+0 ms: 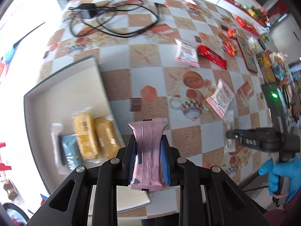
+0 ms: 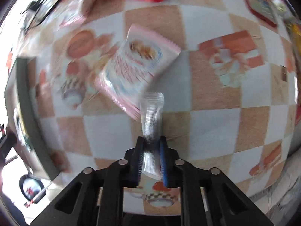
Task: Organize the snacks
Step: 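Carry the pink bar and stick packet over the white box with both tools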
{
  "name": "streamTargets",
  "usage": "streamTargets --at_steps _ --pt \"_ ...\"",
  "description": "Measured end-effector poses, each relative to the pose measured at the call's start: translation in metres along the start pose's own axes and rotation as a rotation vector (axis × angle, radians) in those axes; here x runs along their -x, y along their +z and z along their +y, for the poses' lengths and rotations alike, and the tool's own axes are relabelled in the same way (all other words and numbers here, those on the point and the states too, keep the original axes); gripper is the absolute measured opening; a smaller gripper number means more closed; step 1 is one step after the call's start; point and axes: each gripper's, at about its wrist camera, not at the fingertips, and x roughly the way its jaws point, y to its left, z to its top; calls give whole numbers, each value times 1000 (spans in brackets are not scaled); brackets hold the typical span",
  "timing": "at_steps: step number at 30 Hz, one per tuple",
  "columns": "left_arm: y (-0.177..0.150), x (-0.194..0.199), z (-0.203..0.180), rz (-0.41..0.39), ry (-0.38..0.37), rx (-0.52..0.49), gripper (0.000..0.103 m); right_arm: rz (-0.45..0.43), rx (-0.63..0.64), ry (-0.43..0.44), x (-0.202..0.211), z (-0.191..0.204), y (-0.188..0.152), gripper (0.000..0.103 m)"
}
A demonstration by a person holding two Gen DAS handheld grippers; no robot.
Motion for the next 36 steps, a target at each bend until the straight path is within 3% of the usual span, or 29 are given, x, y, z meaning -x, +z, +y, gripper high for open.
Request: streamTargets --at_steps 4,14,24,27,28,30,36 --pt "-6 8 25 -22 13 59 27 -38 107 83 21 27 -9 16" --pt "-27 11 83 -26 43 199 27 -83 290 171 55 118 8 16" --pt "-53 5 124 0 53 304 27 -58 454 193 31 229 20 16" --pt "-59 1 130 13 54 317 27 -27 452 152 20 234 26 17" --pt "-60 0 131 17 55 318 27 -14 445 131 15 232 29 20" --pt "-64 -6 134 33 56 323 27 -22 412 82 9 230 39 57" --pt "-69 -27 142 79 73 347 27 -14 292 12 -16 224 68 60"
